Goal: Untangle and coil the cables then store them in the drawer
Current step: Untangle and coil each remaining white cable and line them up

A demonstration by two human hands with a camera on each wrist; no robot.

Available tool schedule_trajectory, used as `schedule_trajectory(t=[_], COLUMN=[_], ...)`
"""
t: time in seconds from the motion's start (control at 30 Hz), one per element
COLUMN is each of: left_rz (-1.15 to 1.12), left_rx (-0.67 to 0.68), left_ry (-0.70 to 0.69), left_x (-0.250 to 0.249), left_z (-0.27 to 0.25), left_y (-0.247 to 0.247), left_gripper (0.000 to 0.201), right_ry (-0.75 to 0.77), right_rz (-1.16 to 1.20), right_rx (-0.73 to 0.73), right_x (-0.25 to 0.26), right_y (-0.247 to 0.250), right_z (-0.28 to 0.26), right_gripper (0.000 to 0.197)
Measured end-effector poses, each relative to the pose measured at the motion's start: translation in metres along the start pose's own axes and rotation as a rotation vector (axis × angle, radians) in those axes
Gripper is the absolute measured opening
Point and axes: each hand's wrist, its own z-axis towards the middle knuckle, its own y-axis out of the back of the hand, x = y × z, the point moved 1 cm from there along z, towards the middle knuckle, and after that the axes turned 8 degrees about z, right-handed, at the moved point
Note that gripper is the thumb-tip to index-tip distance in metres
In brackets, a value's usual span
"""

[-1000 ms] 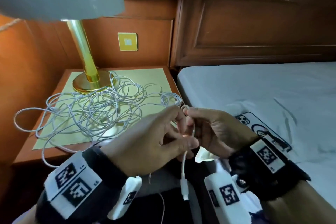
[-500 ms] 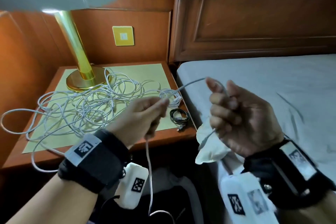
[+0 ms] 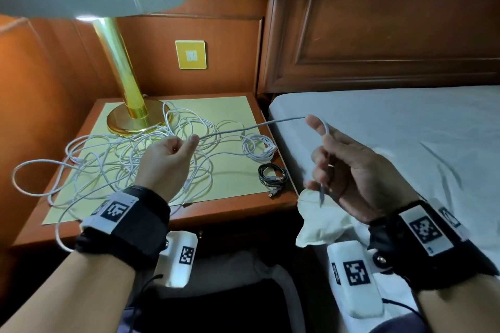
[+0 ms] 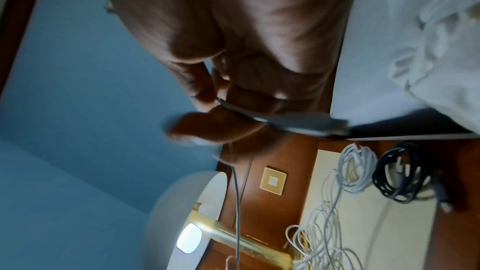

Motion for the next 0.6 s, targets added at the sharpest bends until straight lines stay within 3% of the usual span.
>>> schedule_trajectory(t=[0.1,0.2,0.27,0.33,0.4,0.47,0.6], left_rz=[-0.002,0.137,0.279,0.353,0.384,0.323,0.171], left_rx=[-0.043,-0.060,-0.073,-0.033,0.089,0.209,0.212], left_ry=[0.017,-0.037,-0.155,-0.350,-0.521,-0.621,-0.728], left_x=[0.002,0.002,-0.003,-0.010,-0.017,-0.023,-0.030], left_z=[0.004,0.003,-0.004,-0.014,-0.026,-0.037,-0.041], left_y=[0.000,-0.002,-0.004,-0.010,-0.018,-0.026,-0.029], left_gripper=[0.041,0.021,0.011,0.013,0.010,0.007,0.005], right_ry=[-0.071,0.000,0.110,0.257,0.385,0.428,0.357], right_rz=[-0.071,0.019,-0.102,-0.407,-0.789,-1.041,-1.122], right_rx=[-0.049,-0.212,-0.326,-0.377,-0.344,-0.213,0.006], right_x=[0.000,0.001,-0.003,-0.008,-0.015,-0.025,-0.047], right_y=[0.004,0.013,0.019,0.021,0.016,0.005,-0.011], right_z=[-0.003,0.003,0.008,0.009,0.008,0.006,0.008], right_gripper=[0.035,0.038,0.034,0.031,0.029,0.026,0.023])
